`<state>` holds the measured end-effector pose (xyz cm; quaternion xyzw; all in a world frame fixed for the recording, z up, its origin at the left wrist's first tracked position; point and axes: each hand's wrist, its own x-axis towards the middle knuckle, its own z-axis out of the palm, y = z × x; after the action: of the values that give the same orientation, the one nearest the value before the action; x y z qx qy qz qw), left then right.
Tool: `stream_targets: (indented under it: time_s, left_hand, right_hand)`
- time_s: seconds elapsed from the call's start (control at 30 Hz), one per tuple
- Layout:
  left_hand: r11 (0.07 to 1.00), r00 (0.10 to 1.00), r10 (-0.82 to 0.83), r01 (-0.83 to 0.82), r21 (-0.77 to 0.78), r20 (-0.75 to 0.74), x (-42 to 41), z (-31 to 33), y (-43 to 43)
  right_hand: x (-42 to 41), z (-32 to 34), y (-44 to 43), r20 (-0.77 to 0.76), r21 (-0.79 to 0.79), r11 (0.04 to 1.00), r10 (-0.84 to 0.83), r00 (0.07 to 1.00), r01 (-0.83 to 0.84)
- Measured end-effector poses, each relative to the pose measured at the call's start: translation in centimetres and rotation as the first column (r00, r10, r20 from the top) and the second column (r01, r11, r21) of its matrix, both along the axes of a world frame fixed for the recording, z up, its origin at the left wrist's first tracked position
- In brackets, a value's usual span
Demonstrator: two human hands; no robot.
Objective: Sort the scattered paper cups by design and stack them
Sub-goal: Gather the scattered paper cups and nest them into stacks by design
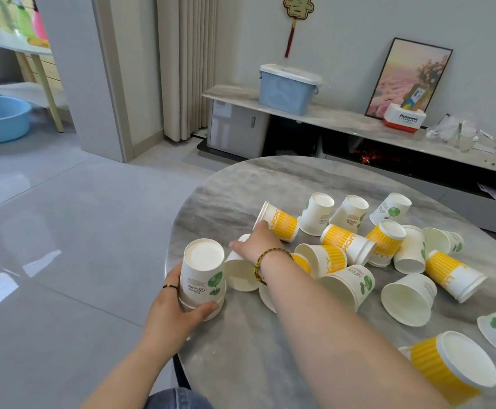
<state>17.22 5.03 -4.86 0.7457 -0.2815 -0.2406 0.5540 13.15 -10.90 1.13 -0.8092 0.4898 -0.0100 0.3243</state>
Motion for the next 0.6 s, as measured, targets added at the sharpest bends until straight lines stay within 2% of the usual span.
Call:
stream_targets:
  time_s: [0.13, 0.23, 0.33, 0.4, 0.47, 0.53, 0.57, 0.6]
  left_hand:
    - [1.000, 1.000, -0.005, 0.004, -0.018, -0.028, 0.2, -0.4, -0.1]
    - [1.000, 0.999, -0.001, 0.000, -0.019, -0.045, 0.4, -0.7, -0.3]
    - [1.000, 0.999, -0.006, 0.005, -0.011, -0.053, 0.5, -0.9, -0.2]
    - [1.000, 0.998, -0.008, 0.007, -0.015, -0.058, 0.5, -0.6, -0.5]
    - [0.999, 0.997, -0.034, 0.033, -0.020, -0.067, 0.4, -0.6, -1.0]
    - [0.998, 0.996, -0.069, 0.070, 0.003, -0.058, 0.5, -0.6, -1.6]
    - [0.996, 0.995, -0.082, 0.083, 0.016, -0.060, 0.4, -0.5, -1.9]
    - [0.995, 0.994, -0.090, 0.092, 0.027, -0.067, 0.5, -0.5, -2.1]
  right_hand:
    - [1.0, -1.3, -0.1, -0.055, 0.079, 0.996, -0.047, 0.997, 0.051]
    - [0.9, -1.3, -0.4, -0.030, 0.139, 0.987, -0.084, 0.996, 0.087]
    - [0.0, -0.4, -0.3, 0.103, 0.128, 0.989, -0.093, 0.990, 0.080]
    - [-0.7, 0.8, -0.1, 0.266, 0.093, 0.992, -0.105, 0.958, 0.082]
    - [-1.4, 2.4, 0.0, 0.472, 0.017, 0.991, -0.126, 0.873, 0.134]
    - [-2.1, 3.6, 0.3, 0.703, -0.033, 0.980, -0.115, 0.701, 0.195]
    - [-2.5, 4.1, 0.6, 0.782, -0.061, 0.979, -0.073, 0.618, 0.192]
    - [-2.6, 4.3, 1.2, 0.818, -0.106, 0.982, -0.004, 0.575, 0.156]
